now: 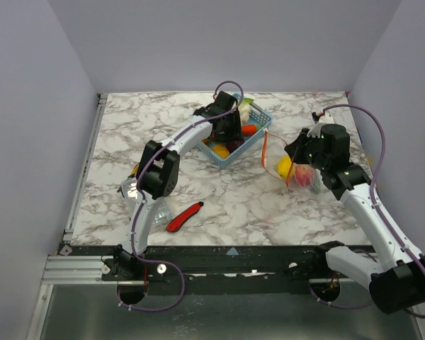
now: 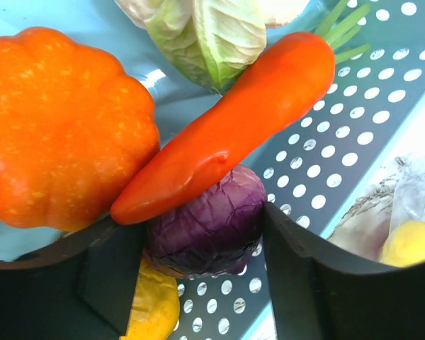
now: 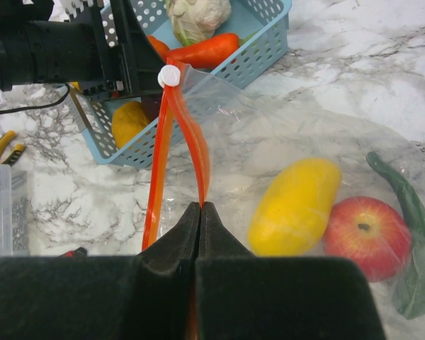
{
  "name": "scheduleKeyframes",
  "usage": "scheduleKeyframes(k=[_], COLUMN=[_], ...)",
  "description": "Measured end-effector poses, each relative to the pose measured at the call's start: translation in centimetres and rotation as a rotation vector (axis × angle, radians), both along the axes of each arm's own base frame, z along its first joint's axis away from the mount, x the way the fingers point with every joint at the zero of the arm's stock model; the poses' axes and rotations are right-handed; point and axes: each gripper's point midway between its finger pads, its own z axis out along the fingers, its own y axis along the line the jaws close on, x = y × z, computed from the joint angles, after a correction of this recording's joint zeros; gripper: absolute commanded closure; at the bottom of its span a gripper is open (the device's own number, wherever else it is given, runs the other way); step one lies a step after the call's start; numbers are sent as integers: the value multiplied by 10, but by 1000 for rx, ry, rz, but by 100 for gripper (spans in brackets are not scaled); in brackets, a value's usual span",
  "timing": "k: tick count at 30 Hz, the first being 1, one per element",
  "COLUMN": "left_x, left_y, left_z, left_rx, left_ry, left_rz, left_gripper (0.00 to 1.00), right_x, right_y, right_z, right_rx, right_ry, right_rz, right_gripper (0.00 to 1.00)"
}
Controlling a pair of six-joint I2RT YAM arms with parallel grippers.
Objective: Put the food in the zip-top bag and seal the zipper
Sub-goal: Pick up the fake vegetable from the bin.
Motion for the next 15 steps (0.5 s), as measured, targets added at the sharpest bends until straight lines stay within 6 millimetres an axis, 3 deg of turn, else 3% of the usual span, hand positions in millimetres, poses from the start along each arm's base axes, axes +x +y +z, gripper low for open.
scheduleKeyframes(k=[5,12,15], left_x=[0,-5,-14], left_y=[0,3,8], left_z=[1,3,21], left_rx=[-4,3,1], left_ry=[2,-2,-21], left_rz=[2,-17,-40], left_gripper=[72,81,86], right_x=[-1,-2,-2], right_y=[0,-2,-2], right_z=[1,5,5], right_rx=[0,1,1], right_ry=[-2,-17,-16], right_rz=[-1,-7,-7], right_gripper=[100,100,100])
